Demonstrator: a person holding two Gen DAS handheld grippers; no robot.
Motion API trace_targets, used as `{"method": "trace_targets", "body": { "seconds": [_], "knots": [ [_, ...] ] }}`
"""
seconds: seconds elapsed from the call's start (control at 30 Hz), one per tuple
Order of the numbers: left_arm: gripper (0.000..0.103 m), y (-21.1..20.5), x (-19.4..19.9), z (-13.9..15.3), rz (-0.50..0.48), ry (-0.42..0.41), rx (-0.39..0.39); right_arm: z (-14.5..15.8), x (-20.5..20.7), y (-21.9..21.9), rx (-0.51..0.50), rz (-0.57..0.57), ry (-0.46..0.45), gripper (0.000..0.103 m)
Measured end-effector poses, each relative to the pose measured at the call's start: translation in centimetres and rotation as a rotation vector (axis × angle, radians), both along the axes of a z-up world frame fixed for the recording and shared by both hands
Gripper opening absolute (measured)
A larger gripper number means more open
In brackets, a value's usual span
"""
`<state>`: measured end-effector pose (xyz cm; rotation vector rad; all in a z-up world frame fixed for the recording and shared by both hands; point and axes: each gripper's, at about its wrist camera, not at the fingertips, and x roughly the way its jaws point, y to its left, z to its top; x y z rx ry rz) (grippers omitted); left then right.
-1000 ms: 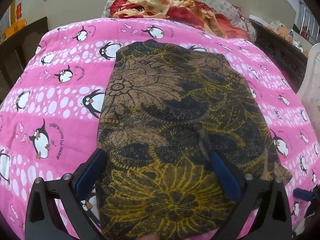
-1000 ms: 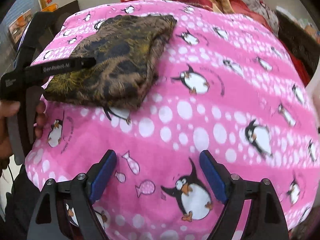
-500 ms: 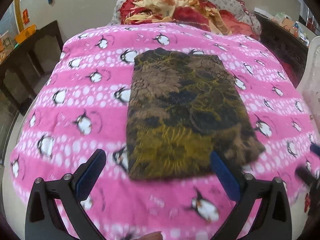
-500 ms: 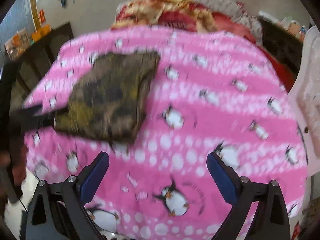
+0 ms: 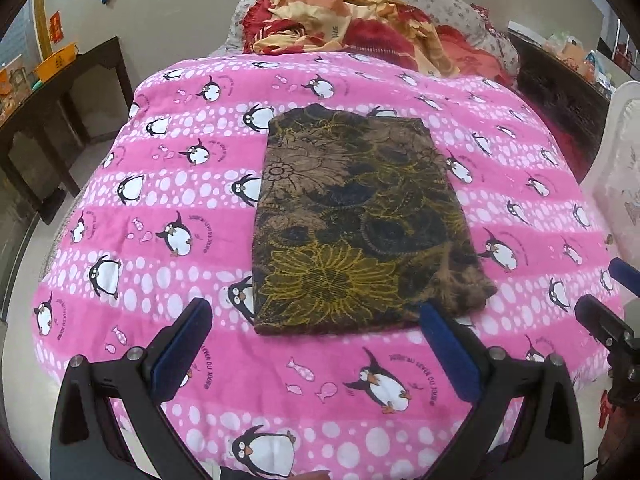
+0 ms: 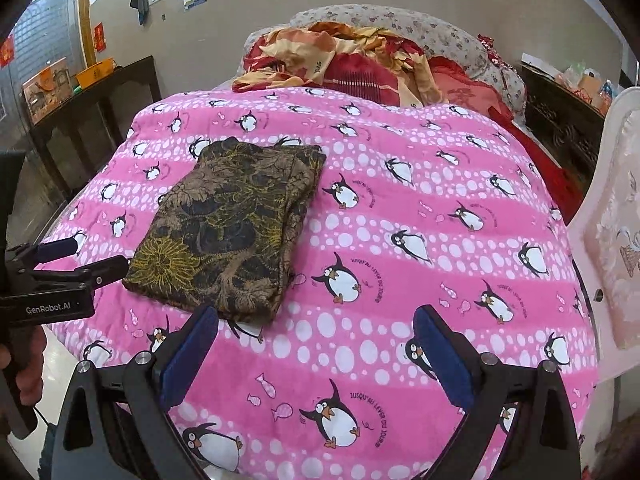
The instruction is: Fold small clothes
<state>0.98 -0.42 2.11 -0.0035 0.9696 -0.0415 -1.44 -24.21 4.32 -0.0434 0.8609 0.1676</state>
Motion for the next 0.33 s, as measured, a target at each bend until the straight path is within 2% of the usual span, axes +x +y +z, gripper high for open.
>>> {"method": "trace_targets", "body": {
  "seconds": [0.17,0.33],
  "knots": [
    [0.103,-0.18,0.16,-0.24,-0.003,0.012,-0.018,-0.24,0.0,0.4,-0.01,0.011,0.003,0.1],
    [0.103,-0.1,-0.14,0.31,0.013,-0.039,-0.008,-0.36,0.12,0.72,-0.018,0.017,0.002,0.1]
  ]
}}
